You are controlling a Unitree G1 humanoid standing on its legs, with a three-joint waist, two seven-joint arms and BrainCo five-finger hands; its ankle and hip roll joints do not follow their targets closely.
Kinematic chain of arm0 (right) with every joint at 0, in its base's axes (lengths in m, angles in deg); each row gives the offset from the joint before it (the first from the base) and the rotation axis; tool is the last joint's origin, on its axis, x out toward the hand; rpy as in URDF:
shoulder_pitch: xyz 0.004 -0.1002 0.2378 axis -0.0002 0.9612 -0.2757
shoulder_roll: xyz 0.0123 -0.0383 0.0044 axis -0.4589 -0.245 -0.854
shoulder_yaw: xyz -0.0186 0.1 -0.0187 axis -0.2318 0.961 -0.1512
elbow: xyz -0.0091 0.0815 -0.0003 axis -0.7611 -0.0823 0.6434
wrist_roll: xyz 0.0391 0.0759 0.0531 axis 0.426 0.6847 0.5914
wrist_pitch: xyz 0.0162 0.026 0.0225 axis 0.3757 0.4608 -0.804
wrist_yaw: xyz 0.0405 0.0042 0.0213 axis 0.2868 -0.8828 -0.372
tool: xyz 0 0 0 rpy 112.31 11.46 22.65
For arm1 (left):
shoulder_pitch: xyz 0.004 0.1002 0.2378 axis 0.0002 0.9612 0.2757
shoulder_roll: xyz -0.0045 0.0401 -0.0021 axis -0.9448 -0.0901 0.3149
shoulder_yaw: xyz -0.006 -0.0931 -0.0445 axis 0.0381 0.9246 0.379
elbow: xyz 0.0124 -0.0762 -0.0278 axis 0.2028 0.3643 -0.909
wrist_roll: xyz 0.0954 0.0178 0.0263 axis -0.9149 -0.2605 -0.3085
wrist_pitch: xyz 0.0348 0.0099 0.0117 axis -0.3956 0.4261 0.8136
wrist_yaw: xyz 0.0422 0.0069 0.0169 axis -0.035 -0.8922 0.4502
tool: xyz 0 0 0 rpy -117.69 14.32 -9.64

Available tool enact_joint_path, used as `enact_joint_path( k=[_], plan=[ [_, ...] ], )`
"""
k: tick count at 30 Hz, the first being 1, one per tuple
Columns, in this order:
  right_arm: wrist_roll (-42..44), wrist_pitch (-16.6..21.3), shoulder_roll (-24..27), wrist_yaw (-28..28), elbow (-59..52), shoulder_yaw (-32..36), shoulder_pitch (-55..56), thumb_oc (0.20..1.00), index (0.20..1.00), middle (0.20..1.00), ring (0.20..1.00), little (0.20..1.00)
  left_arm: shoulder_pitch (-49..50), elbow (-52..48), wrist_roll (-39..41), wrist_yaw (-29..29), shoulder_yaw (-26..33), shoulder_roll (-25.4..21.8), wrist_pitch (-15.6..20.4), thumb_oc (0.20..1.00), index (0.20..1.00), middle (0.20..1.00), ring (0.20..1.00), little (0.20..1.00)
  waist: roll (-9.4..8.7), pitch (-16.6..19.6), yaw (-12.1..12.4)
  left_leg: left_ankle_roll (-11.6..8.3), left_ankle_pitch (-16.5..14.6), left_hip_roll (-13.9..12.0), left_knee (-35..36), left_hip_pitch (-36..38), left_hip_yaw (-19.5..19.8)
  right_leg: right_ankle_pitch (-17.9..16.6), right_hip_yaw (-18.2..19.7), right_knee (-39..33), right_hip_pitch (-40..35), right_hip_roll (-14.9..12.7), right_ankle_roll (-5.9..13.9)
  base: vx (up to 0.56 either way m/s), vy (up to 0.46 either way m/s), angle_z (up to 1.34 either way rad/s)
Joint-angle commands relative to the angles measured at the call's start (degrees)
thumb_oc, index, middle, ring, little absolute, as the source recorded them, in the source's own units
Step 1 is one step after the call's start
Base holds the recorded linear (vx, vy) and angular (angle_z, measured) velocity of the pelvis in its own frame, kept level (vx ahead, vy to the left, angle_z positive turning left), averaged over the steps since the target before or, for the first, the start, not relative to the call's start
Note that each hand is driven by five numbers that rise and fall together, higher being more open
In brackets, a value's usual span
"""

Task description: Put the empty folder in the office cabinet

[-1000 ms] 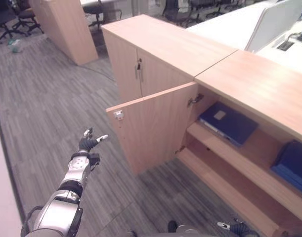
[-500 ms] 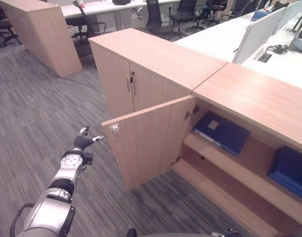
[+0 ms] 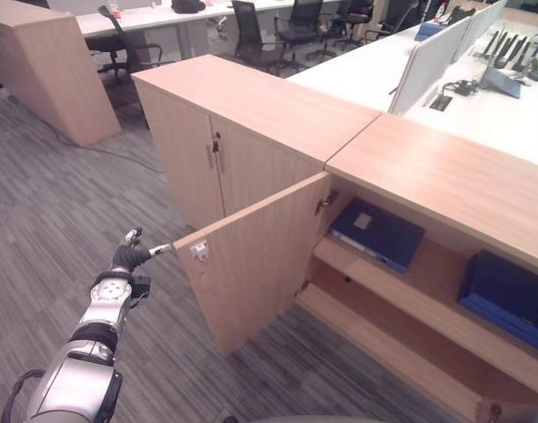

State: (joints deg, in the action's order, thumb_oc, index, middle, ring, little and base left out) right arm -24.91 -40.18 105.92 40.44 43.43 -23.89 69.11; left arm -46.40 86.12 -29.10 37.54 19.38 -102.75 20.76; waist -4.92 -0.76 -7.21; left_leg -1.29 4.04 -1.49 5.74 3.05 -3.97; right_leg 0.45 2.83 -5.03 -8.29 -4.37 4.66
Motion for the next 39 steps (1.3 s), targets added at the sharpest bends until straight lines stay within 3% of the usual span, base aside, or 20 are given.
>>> enact_joint_path(
  k=[1, 14, 21, 25, 27, 28, 29, 30, 32, 35, 39],
  plan=[
    [0.2, 1.0, 1.6, 0.1, -0.6, -1.0, -2.3, 1.000, 1.000, 1.000, 1.000, 1.000, -6.0, 1.3, -1.6, 0.2, 0.8, -2.0, 2.0, 1.000, 1.000, 1.000, 1.000, 1.000, 1.41, -1.7, 0.4, -1.79, -6.4, -1.3, -0.7, 4.4, 0.1, -1.0, -1.3, 0.9, 2.4, -2.2, 6.23, 0.01, 0.054, -0.12],
    [-0.7, 1.2, -0.3, 0.5, -3.9, -2.7, -1.1, 1.000, 1.000, 1.000, 1.000, 1.000, -6.7, -2.9, -4.7, 1.2, -4.8, 3.8, 1.9, 1.000, 1.000, 1.000, 1.000, 1.000, 0.32, -2.3, -0.5, -1.02, -7.4, -1.0, -0.7, 4.9, -1.9, -1.7, -0.2, 1.4, 3.9, -2.8, 7.11, 0.00, 0.022, -0.10],
    [-0.1, 0.9, -1.3, -0.1, -4.2, 0.0, -1.5, 1.000, 1.000, 1.000, 1.000, 1.000, 2.6, -18.4, -1.9, 4.6, -7.9, 10.1, 3.1, 1.000, 1.000, 1.000, 1.000, 1.000, 0.50, -3.4, -0.2, -0.38, -7.8, -0.5, -0.7, 5.2, -2.3, -2.0, -0.1, 2.3, 4.6, -3.4, 7.33, -0.01, 0.015, -0.02],
    [0.3, 0.8, -1.4, -0.4, -4.4, 0.8, -2.7, 1.000, 1.000, 1.000, 1.000, 1.000, 5.5, -23.3, -0.3, 5.8, -8.1, 10.4, 3.1, 1.000, 1.000, 1.000, 1.000, 1.000, 0.77, -4.1, 0.3, -0.27, -7.7, -0.4, -0.7, 4.7, -2.9, -2.8, 0.2, 2.3, 5.6, -3.5, 7.76, -0.06, 0.006, -0.07],
    [1.8, 0.7, -1.6, -0.7, -5.1, 2.0, -4.7, 1.000, 1.000, 1.000, 1.000, 1.000, 11.1, -31.4, 2.0, 8.9, -8.5, 9.4, 2.9, 1.000, 1.000, 1.000, 1.000, 1.000, 1.51, -5.6, 1.4, -0.26, -7.1, -0.9, -0.7, 3.3, -4.3, -4.4, 0.4, 2.7, 8.2, -4.0, 8.52, -0.19, -0.081, -0.29],
    [1.8, 0.5, -1.5, -0.9, -5.1, 2.2, -5.7, 1.000, 1.000, 1.000, 1.000, 1.000, 12.3, -33.8, 2.7, 9.7, -8.8, 8.7, 2.6, 1.000, 1.000, 1.000, 1.000, 1.000, 2.07, -6.4, 2.5, -0.47, -6.7, -1.6, -0.8, 2.5, -5.2, -5.0, -2.3, 3.8, 9.7, -4.8, 8.62, -0.31, -0.222, -0.84],
    [1.8, 0.3, -1.4, -1.1, -4.7, 2.3, -7.5, 1.000, 1.000, 1.000, 1.000, 1.000, 15.6, -38.6, 3.8, 11.5, -8.5, 7.0, 1.9, 1.000, 1.000, 1.000, 1.000, 1.000, 3.66, -7.0, 5.2, -1.09, -5.7, -3.4, -1.6, 0.5, -7.7, -4.8, -13.1, 5.7, 10.4, -8.4, 8.20, -0.23, -0.176, -1.17],
    [1.8, 0.4, -1.4, -1.1, -4.6, 2.2, -7.5, 1.000, 1.000, 1.000, 1.000, 1.000, 15.8, -38.9, 3.8, 11.5, -8.4, 6.9, 1.7, 1.000, 1.000, 1.000, 1.000, 1.000, 3.69, -7.0, 5.0, -1.14, -5.8, -3.4, -1.7, 0.5, -7.5, -4.6, -13.4, 5.8, 10.3, -8.4, 8.21, -0.20, -0.145, -1.47],
    [0.9, 0.3, -1.5, -1.0, -4.1, 2.1, -8.5, 1.000, 1.000, 1.000, 1.000, 1.000, 19.1, -42.8, 3.7, 13.8, -8.1, 4.7, 0.9, 1.000, 1.000, 1.000, 1.000, 1.000, 4.43, -6.8, 6.4, -1.50, -5.0, -4.4, -2.3, -0.6, -10.2, -4.3, -19.3, 7.8, 9.2, -12.0, 7.79, -0.13, -0.085, -0.82],
    [-0.4, 0.0, -1.1, -0.5, -2.8, 2.6, -9.4, 1.000, 1.000, 1.000, 1.000, 1.000, 24.1, -45.8, 2.8, 16.8, -7.2, 1.9, 0.2, 1.000, 1.000, 1.000, 1.000, 1.000, 4.52, -5.5, 8.1, -1.67, -4.1, -4.4, -2.9, -1.8, -13.2, -5.3, -20.9, 9.1, 6.5, -14.9, 8.62, -0.09, -0.098, -0.34],
    [-1.7, -0.1, -0.5, -0.1, -1.4, 3.3, -8.5, 1.000, 1.000, 1.000, 1.000, 1.000, 30.7, -50.0, 2.2, 19.5, -5.1, 0.0, -0.9, 1.000, 1.000, 1.000, 1.000, 1.000, 5.15, -4.0, 9.4, -2.30, -3.1, -4.3, -2.7, -1.8, -14.9, -4.7, -23.5, 6.0, 3.8, -15.2, 9.55, -0.01, -0.181, -0.49]
  ],
)
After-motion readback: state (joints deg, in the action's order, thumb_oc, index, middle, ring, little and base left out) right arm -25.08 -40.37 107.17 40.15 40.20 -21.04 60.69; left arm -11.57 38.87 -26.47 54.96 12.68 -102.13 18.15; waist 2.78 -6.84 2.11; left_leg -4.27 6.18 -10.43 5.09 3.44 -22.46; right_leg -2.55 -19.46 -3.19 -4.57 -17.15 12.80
